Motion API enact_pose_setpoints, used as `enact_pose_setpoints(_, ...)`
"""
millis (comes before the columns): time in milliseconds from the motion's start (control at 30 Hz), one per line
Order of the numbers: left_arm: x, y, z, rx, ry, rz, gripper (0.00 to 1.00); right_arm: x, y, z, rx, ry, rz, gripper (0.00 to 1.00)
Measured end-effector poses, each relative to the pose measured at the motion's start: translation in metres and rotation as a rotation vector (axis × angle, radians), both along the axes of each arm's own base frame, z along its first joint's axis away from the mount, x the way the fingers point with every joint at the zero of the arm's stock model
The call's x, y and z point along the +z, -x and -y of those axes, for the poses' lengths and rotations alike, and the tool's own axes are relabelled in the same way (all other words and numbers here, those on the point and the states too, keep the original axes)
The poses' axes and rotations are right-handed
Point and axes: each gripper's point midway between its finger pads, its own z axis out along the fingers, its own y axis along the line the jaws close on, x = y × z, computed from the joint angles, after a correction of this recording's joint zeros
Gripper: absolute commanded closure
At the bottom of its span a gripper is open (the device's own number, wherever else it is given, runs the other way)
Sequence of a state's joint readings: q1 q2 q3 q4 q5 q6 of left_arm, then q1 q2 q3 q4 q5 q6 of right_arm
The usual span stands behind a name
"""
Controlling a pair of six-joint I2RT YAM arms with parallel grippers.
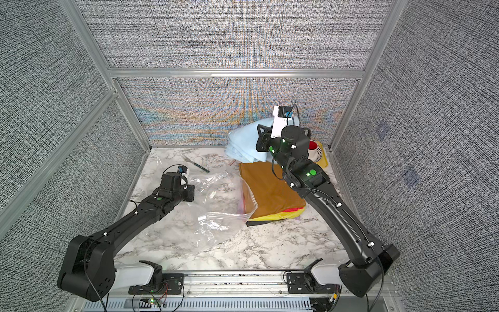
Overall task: Take the trousers out of the vacuum bag
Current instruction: Take out the trousers from the vacuum bag, then place the trousers at the center of the board.
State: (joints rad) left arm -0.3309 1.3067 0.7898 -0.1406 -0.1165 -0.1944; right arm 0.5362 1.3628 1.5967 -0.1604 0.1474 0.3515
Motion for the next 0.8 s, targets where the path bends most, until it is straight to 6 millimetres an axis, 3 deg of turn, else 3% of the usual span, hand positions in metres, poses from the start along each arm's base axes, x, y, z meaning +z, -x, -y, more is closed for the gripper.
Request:
enact_pose_setpoints(167,0.018,-0.007,-0.027,0.145,-0.071,0.039,1.0,0.018,-0.022,0.019,-0.041,-0.012,0.038,1.0)
enact_pose_setpoints(267,0.029,-0.013,-0.041,0.215,-0.108,0.062,1.0,0.016,-0.037,0.03,-0.049,-0.011,0.032,1.0)
enact_pose_setpoints(533,0.045,-0.028,-0.066,0.323,-0.137,0.087,1.0,-0.013,-0.066,0.05,-0.029,-0.027,-0.044,1.0)
enact_pose_setpoints(800,0.053,-0.032,-0.071,0.336,-0.135,0.099,1.0,-0.044,-0.081,0.062,0.042,-0.053,-0.124,1.0)
